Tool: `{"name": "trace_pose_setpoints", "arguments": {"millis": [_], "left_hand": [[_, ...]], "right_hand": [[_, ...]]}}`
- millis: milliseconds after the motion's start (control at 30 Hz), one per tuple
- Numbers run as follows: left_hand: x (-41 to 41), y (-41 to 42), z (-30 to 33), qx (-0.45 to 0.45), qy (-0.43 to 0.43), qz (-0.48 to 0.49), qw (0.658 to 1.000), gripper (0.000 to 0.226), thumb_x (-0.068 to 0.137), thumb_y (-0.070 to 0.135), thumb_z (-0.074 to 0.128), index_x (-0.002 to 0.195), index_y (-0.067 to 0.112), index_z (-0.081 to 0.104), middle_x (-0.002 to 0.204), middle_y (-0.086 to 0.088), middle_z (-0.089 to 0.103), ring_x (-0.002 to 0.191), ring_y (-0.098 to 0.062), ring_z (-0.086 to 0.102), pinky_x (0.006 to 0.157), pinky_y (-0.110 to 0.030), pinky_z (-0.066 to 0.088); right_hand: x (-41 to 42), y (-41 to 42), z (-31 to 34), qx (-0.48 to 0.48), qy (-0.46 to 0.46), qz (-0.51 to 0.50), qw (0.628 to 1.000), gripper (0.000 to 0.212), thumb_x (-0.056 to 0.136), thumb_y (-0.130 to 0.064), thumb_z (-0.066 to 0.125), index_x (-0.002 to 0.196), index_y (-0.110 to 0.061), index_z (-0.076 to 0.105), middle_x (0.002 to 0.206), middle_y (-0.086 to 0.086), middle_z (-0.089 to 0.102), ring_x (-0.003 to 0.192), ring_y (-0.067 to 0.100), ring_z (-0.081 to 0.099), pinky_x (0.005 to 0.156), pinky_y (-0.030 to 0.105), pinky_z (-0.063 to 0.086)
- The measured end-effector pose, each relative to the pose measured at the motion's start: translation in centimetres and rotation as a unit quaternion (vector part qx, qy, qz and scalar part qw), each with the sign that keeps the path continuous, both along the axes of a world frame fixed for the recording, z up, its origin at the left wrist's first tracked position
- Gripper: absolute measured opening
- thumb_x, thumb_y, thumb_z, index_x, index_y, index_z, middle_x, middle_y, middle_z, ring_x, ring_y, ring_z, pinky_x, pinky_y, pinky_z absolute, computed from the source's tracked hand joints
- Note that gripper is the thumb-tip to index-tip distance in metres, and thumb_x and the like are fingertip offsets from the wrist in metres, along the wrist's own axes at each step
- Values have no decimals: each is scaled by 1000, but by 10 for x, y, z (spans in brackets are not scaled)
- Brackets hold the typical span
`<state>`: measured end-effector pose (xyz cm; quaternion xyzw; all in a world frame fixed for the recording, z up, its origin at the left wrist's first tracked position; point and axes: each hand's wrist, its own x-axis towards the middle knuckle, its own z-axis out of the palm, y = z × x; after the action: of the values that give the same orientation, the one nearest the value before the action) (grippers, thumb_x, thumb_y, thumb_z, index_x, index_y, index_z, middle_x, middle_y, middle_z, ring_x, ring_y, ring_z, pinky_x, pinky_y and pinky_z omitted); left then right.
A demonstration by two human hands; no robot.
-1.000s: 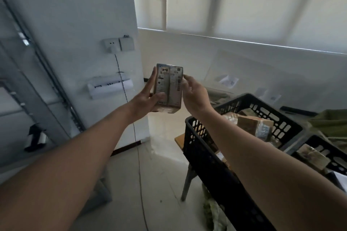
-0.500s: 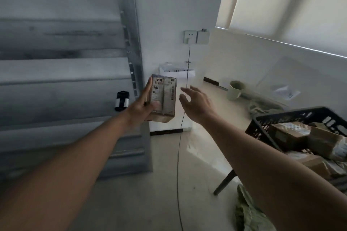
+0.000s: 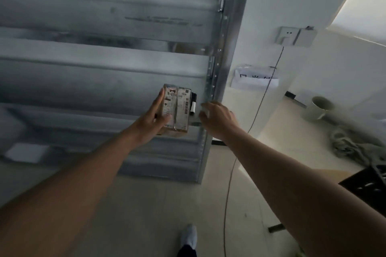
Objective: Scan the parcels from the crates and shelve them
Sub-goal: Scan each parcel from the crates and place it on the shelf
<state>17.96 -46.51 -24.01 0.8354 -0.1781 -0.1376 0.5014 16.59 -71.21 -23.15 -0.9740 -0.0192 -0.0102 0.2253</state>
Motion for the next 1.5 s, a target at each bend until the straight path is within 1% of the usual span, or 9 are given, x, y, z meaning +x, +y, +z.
{"name": "trace_pose_setpoints", "arguments": {"millis": [133, 267, 433, 667, 767, 900, 1100, 1333, 1500], "left_hand": [[46, 21, -19, 8, 11, 31, 999, 80, 112, 32, 46, 156, 64, -12, 172, 1, 26, 148, -26, 42, 116, -46, 43], [92, 35, -42, 14, 31, 46, 998, 80, 112, 29, 45, 156, 63, -13, 173, -4, 25, 143, -29, 48, 98, -32, 54], [147, 40, -60, 24, 39, 47, 998, 77, 113, 33, 43, 159, 59, -13, 173, 3, 24, 140, -12, 41, 98, -22, 45], [211, 49, -93, 20, 34, 24, 999, 75, 111, 41, 44, 153, 70, -10, 171, 11, 27, 145, -18, 45, 115, -45, 44], [232, 54, -110, 21, 31, 15, 999, 74, 112, 39, 44, 154, 69, -10, 162, 25, 26, 142, -10, 43, 117, -41, 41], [254, 60, -130, 19, 7, 5, 1000, 75, 114, 32, 42, 158, 61, -11, 154, 28, 25, 147, -17, 43, 123, -51, 36], [278, 79, -148, 12, -14, -17, 1000, 77, 114, 27, 43, 161, 56, -11, 138, 57, 25, 140, -4, 44, 121, -51, 39], [294, 90, -156, 5, -20, -31, 999, 77, 114, 24, 43, 160, 58, -9, 136, 60, 27, 142, -11, 46, 119, -58, 40], [292, 91, -148, 3, -16, -37, 999, 77, 113, 26, 43, 159, 60, -10, 155, 31, 23, 144, -19, 49, 118, -58, 43]], "right_hand": [[58, 21, -30, 29, 22, -6, 999, 44, 109, -36, 52, 149, -22, 58, 150, 9, 59, 126, 32, 62, 100, 45, 55], [113, 39, -65, 53, 68, -28, 996, 45, 107, -35, 53, 150, -25, 59, 153, 11, 58, 127, 36, 62, 101, 47, 55], [174, 55, -100, 82, 92, -69, 990, 48, 103, -41, 51, 148, -28, 60, 147, 10, 62, 116, 31, 67, 88, 40, 58], [242, 61, -153, 35, 98, -100, 990, 52, 105, -36, 51, 157, -26, 51, 151, 14, 54, 123, 36, 61, 98, 46, 55], [263, 63, -185, -13, 129, -127, 983, 62, 106, -45, 48, 165, -34, 34, 159, 18, 42, 134, 42, 51, 109, 50, 47], [288, 70, -218, -48, 150, -184, 970, 77, 104, -66, 45, 169, -39, 13, 169, 27, 22, 152, 48, 31, 120, 54, 36], [316, 82, -245, -69, 113, -219, 967, 64, 107, -58, 44, 165, -35, 27, 160, 31, 33, 143, 49, 38, 118, 53, 35], [320, 89, -245, -70, 80, -259, 960, 56, 105, -34, 53, 158, -33, 34, 139, 25, 45, 123, 45, 48, 106, 54, 40], [317, 90, -234, -27, 90, -280, 955, 64, 100, -27, 61, 157, -23, 32, 137, 24, 43, 122, 46, 46, 107, 57, 40]]}}
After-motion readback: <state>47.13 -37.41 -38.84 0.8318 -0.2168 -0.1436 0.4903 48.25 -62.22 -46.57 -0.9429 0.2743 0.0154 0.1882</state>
